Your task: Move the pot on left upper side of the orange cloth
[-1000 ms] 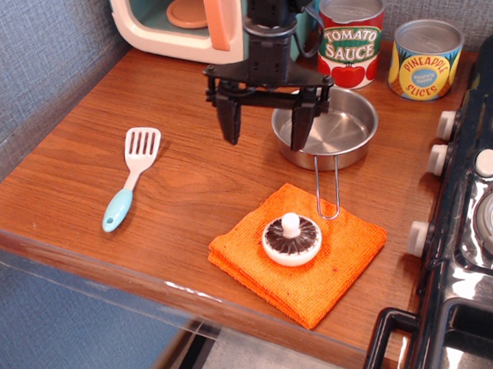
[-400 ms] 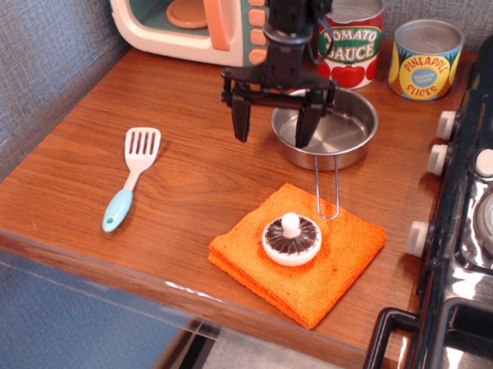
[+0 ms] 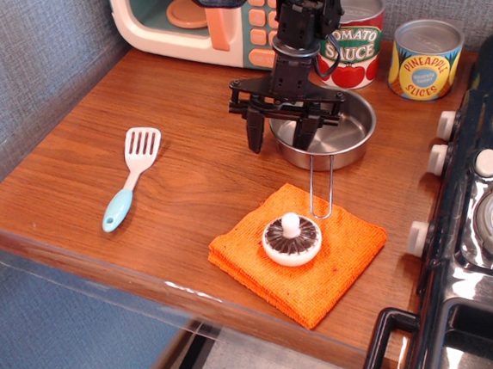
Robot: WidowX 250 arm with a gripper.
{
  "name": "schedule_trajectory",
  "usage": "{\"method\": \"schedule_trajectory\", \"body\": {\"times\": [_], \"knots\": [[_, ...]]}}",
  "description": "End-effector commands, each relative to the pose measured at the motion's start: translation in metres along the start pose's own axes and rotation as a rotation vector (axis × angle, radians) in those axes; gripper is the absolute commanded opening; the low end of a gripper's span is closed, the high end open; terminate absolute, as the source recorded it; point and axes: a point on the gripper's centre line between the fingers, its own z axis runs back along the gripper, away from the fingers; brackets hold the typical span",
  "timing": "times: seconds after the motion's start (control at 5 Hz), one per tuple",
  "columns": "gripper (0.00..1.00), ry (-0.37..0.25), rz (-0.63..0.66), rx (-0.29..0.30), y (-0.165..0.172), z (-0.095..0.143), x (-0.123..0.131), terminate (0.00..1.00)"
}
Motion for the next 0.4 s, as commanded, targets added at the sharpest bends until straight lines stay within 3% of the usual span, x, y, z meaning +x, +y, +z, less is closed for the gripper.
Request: {"method": "schedule_trajectory", "body": {"times": [0.0, 0.2], "knots": [[0.00, -0.077, 0.040, -0.038, -0.0009, 0.0182, 0.0031, 0.00], [0.00, -0.108, 0.113, -0.064, -0.0044, 0.0266, 0.0031, 0.00]]}}
